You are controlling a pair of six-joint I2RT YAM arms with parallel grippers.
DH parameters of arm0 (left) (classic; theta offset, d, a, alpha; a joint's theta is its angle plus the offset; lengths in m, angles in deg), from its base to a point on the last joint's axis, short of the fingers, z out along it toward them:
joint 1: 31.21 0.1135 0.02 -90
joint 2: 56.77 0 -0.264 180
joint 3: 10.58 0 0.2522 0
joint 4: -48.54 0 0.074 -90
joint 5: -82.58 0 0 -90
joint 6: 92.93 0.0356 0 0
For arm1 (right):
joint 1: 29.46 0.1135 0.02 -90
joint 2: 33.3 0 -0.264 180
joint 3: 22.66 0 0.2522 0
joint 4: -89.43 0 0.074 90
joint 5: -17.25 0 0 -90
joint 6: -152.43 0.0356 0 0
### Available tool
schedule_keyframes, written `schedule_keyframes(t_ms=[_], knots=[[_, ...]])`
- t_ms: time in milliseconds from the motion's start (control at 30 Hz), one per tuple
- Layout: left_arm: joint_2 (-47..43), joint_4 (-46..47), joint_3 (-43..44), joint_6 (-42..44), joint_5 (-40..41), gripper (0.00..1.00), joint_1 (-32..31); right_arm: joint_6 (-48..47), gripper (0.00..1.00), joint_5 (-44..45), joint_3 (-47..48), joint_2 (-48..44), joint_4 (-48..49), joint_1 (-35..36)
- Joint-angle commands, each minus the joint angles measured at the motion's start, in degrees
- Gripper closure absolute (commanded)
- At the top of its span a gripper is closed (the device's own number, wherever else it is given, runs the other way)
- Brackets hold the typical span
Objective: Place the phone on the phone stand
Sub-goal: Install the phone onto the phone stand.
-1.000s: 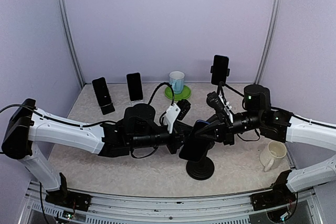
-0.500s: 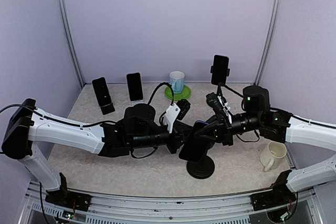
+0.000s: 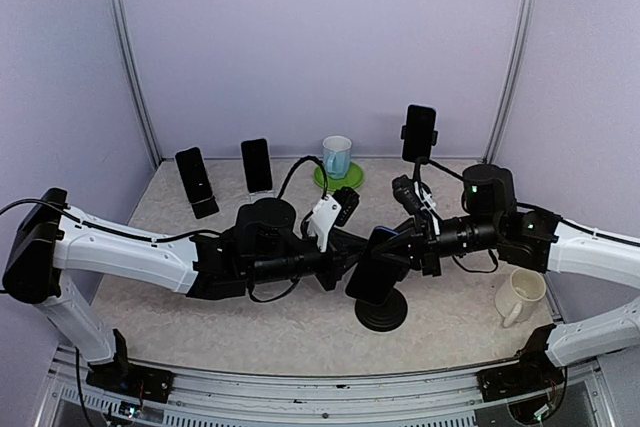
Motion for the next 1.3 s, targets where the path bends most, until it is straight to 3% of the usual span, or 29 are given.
schedule_keyframes(t_ms=[0,933,1267], knots=[[-5.8,6.8,0.8,-1.4,-0.9,1.0,-0.6,-0.9,1.0,13.1,1.0,-0.8,-5.7,-1.3],[-5.1,5.9,0.9,-2.3,2.5,1.0,-0.6,0.2,1.0,29.8,1.4,-3.4,-10.7,-1.4],[-5.0,0.3,3.0,-1.2,2.6,1.0,-0.5,-0.1,1.0,34.0,2.3,-2.2,-13.4,-1.4]])
